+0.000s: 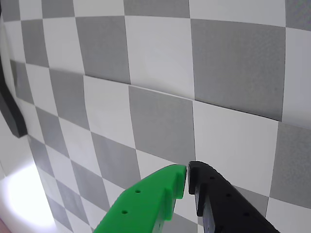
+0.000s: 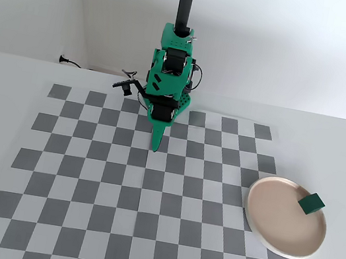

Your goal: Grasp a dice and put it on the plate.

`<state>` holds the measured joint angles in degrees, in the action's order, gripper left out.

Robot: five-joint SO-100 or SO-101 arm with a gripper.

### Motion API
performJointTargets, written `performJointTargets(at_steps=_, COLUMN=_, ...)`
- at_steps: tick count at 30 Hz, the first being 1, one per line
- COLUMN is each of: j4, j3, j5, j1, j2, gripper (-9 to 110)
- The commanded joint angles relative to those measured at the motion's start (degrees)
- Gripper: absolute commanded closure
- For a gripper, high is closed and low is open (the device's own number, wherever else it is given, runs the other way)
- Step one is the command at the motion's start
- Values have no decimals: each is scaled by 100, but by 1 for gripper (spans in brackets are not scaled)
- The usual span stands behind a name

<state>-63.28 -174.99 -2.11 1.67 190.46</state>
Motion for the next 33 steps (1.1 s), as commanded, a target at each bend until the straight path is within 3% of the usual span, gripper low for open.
performJointTargets(at_steps=1, j4=0, j3=70, j5=97, j1=0, j2=70, gripper=106)
performJointTargets(at_steps=33, j4=9, j3=70, j5=185, j1=-26, j2=70, gripper=106)
